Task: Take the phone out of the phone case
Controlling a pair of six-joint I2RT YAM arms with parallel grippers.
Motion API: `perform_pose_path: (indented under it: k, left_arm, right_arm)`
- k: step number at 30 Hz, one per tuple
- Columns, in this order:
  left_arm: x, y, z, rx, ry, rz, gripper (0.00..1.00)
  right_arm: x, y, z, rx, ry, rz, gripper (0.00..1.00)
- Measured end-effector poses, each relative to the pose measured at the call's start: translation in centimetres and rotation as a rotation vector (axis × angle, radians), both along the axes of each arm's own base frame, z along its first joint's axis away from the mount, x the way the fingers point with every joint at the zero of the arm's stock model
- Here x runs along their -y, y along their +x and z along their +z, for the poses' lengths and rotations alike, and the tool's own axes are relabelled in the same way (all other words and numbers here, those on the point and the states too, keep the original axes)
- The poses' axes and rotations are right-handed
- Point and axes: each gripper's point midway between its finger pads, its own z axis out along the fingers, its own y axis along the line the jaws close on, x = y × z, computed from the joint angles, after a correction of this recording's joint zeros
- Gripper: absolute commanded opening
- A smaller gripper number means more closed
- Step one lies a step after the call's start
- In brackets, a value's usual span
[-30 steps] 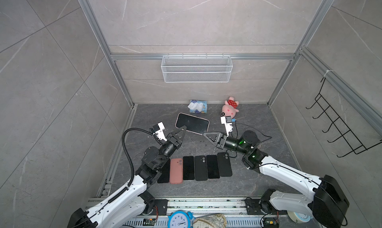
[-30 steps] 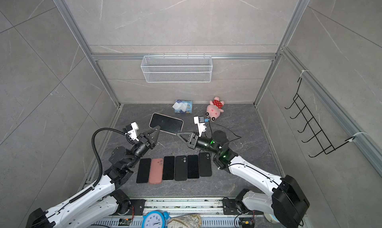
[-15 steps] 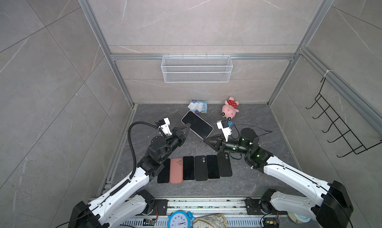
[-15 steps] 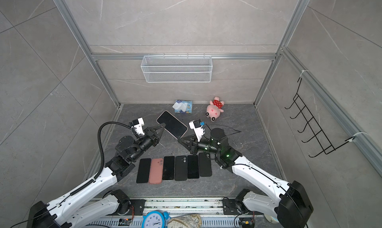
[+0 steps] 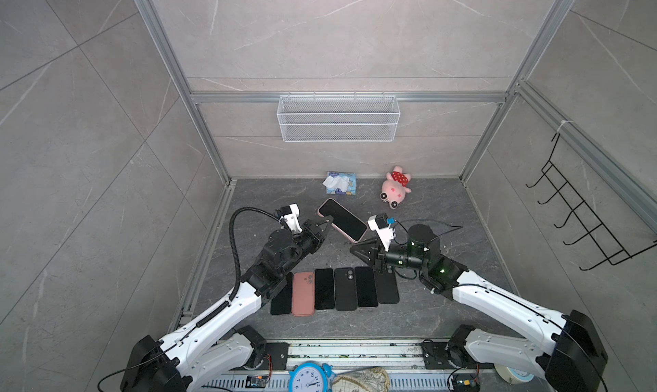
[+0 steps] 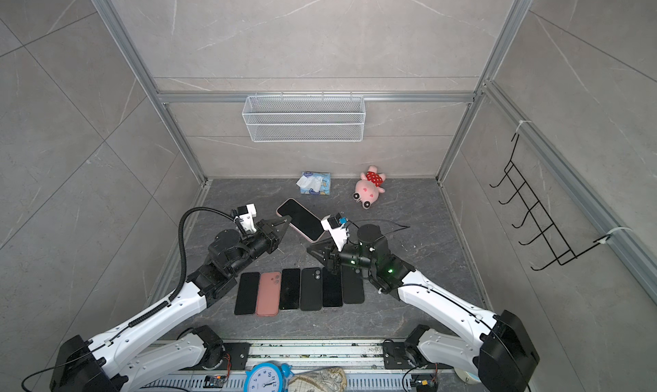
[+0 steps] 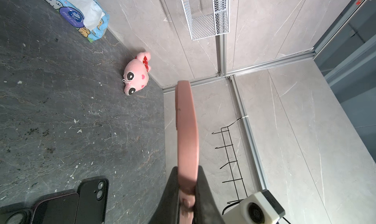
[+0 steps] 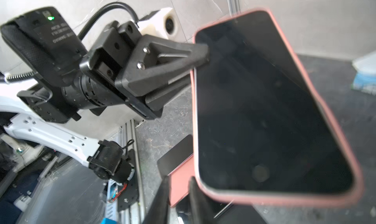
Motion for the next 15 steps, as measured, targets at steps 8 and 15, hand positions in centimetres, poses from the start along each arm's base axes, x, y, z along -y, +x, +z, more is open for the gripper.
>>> perform_pose_path:
  k: [8,15]
  left_arm:
    - [-1.9,0.3,2.7,0.079,0.043,-0.077,0.00]
    - [-2.4,0.3,7.2,0.282,0.116,-0.267,0.00]
  right_arm:
    - [3.5,-1.9,-0.6,-0.010,-0.057,-0.079,0.56]
    - [4.3,-1.8,0.4,0.007,-0.133,-0.100,0.59]
